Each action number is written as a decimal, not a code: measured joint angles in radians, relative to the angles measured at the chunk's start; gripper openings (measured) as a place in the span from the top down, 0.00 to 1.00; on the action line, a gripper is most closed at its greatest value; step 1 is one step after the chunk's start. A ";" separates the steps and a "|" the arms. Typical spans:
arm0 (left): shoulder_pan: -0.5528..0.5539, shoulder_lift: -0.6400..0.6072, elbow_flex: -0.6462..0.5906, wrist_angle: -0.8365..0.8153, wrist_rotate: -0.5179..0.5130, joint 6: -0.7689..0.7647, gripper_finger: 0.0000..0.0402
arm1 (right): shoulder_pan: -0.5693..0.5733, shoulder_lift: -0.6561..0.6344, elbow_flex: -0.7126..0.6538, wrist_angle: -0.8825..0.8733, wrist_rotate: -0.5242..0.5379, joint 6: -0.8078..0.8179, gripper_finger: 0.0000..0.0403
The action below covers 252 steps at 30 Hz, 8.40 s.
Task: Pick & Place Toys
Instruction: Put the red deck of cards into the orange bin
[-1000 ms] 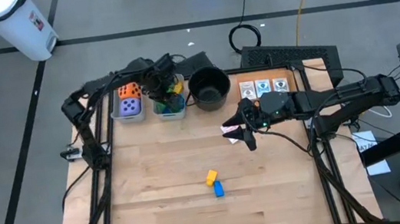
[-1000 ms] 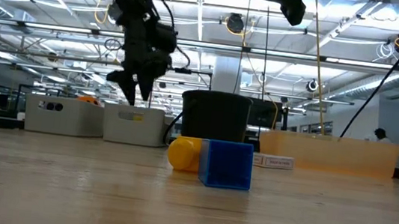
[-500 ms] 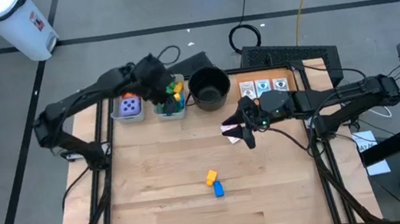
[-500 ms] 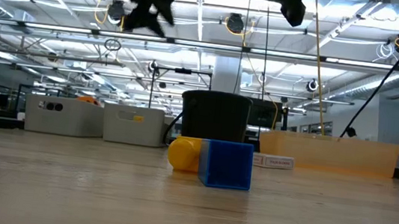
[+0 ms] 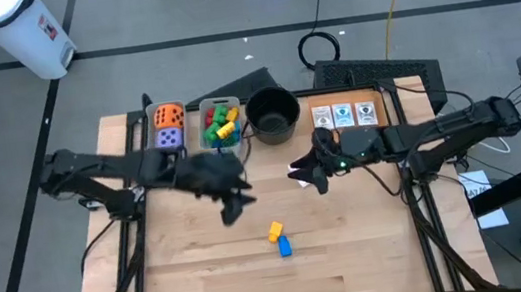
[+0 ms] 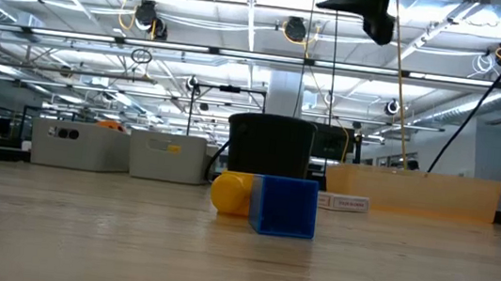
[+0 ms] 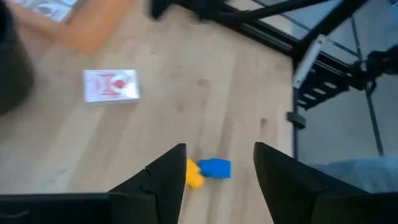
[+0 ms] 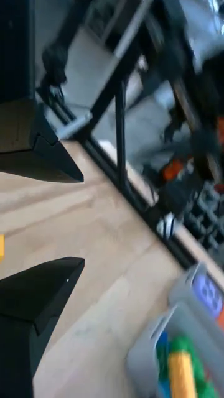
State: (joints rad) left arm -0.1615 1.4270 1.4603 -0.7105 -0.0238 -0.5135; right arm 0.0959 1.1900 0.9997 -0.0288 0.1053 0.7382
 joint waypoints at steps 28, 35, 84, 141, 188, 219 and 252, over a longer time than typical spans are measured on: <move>-0.234 -0.001 0.000 0.057 -0.145 -0.095 0.52 | -0.163 0.500 0.334 -0.761 0.000 -0.016 0.50; -0.234 -0.001 0.000 0.056 -0.175 -0.094 0.52 | -0.242 0.486 0.329 -0.757 -0.014 -0.029 0.50; -0.231 -0.001 0.000 0.057 -0.222 -0.094 0.52 | -0.218 0.495 0.082 -0.480 -0.032 0.080 0.11; -0.232 -0.001 -0.001 0.060 -0.240 -0.094 0.52 | -0.192 0.332 0.082 -0.531 0.020 -0.105 0.23; -0.011 -0.001 -0.001 0.080 -0.112 -0.040 0.52 | -0.827 0.225 0.171 -0.982 -0.106 -1.224 0.24; 0.024 -0.001 -0.001 0.079 -0.079 -0.021 0.52 | -0.785 0.345 0.038 -0.815 -0.051 -1.345 0.24; 0.024 -0.001 -0.001 0.079 -0.079 -0.037 0.52 | -0.782 0.324 0.032 -0.866 -0.049 -1.356 0.18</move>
State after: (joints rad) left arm -0.1379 1.4258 1.4597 -0.6312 -0.1027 -0.5506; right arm -0.6857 1.5143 1.0321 -0.8951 0.0559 -0.6181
